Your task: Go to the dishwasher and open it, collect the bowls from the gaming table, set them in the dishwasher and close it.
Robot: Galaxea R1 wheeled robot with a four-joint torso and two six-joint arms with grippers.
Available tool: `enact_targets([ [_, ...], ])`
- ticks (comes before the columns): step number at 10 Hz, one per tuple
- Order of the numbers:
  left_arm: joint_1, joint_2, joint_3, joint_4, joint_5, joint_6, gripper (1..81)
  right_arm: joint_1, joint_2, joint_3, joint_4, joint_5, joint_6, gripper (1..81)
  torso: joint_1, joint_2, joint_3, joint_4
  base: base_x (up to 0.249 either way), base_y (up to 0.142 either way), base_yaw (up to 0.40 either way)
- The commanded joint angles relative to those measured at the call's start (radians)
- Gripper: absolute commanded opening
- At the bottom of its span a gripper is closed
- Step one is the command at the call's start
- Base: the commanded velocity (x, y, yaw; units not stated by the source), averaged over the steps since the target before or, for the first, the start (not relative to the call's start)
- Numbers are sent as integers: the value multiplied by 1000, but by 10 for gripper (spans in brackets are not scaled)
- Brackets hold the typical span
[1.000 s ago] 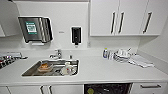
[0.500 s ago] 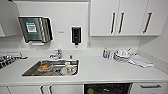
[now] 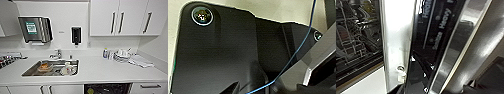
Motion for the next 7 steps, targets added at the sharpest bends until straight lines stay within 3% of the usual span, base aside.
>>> enact_targets([
  [1,-26,-3,2,13,30,2,811,111,-31,-8,39,-52,11,811,0,0,0,0,0,0,0],
  [6,-22,-5,2,17,30,2,811,287,-39,88,38,-16,14,811,0,0,0,0,0,0,0],
  [7,-22,-5,2,34,30,2,811,319,-45,108,38,-6,14,811,0,0,0,0,0,0,0],
])
